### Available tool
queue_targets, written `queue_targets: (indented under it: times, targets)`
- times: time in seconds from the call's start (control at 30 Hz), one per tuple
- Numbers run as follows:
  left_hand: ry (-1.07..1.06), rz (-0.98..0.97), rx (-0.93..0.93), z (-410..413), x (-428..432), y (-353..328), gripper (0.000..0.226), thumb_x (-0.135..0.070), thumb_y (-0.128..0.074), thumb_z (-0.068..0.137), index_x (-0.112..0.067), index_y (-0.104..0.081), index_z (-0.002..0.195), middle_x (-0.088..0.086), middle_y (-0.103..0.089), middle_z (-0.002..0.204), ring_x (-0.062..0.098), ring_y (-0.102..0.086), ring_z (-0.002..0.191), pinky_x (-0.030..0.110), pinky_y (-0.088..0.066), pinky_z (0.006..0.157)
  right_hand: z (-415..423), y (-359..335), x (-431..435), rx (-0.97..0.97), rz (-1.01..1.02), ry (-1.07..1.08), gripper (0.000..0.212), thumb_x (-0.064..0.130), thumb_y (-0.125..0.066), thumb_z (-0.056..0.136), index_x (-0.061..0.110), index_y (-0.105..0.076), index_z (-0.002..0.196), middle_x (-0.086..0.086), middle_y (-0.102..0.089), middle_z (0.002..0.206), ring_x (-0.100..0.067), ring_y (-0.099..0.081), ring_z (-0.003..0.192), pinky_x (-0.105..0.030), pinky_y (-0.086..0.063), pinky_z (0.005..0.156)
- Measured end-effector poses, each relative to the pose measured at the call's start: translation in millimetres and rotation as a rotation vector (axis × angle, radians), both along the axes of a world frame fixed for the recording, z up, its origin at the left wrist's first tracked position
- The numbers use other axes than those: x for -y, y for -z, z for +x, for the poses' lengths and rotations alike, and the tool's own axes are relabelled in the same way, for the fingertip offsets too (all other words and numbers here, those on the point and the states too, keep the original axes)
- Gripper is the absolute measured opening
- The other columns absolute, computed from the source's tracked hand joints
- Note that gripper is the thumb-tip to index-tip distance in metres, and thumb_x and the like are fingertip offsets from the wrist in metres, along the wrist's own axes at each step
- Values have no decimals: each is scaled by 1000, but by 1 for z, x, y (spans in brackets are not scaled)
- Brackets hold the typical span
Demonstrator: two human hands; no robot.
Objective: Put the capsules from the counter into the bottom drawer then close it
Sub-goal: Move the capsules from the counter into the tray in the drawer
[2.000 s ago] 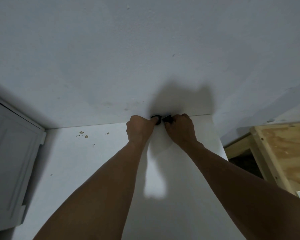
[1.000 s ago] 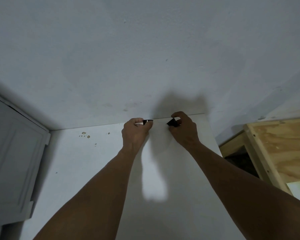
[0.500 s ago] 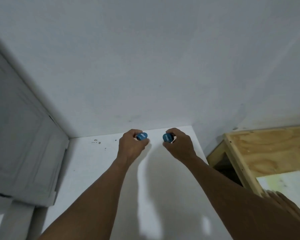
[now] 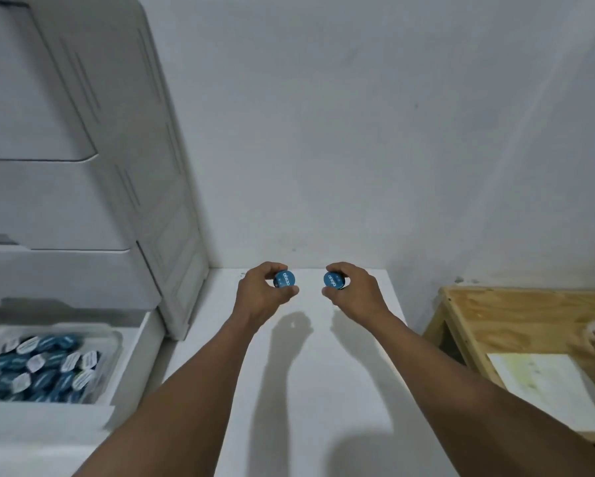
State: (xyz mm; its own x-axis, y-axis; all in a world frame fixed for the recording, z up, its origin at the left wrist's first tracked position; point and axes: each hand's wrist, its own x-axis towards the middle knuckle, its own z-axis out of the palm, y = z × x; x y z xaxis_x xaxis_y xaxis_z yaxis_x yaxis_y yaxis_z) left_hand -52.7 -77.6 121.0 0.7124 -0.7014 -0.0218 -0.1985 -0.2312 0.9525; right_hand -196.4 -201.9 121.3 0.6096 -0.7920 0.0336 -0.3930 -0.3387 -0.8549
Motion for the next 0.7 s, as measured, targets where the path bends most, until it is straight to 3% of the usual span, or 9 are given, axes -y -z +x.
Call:
queue_targets:
  times: [0.17, 0.43, 0.57, 0.7]
  targets:
    - [-108, -24, 46, -32, -78, -18, 39, -15, -82, 67, -21, -65, 102, -3, -64, 101, 16, -67, 77, 37, -59, 81, -21, -17, -64, 63, 3, -114, 40, 17, -77, 72, 25, -60, 107, 9, -61, 103, -21, -65, 90, -32, -52, 86]
    - [-276, -20, 90, -44, -202, -26, 43, -12, -83, 68, -16, -65, 107, 3, -66, 103, 17, -66, 92, 30, -59, 76, -5, -32, -172, 75, -26, -340, 40, 16, -78, 72, 24, -62, 108, 8, -62, 104, -18, -64, 89, -27, -51, 83]
    - [-357, 21, 160, -27, -259, -28, 40, -20, -85, 64, -22, -68, 100, -4, -69, 96, 11, -67, 89, 36, -58, 82, 22, -34, -222, 60, -59, -442, 37, 15, -77, 72, 23, -63, 105, 7, -62, 103, -15, -61, 83, -23, -47, 75]
    - [-403, 16, 133, -1, -310, -28, 41, -12, -83, 66, -17, -67, 103, 1, -68, 98, 14, -67, 83, 37, -59, 80, 59, -33, -268, 46, -89, -490, 37, 16, -76, 72, 23, -64, 105, 7, -63, 101, -13, -59, 77, -14, -41, 64]
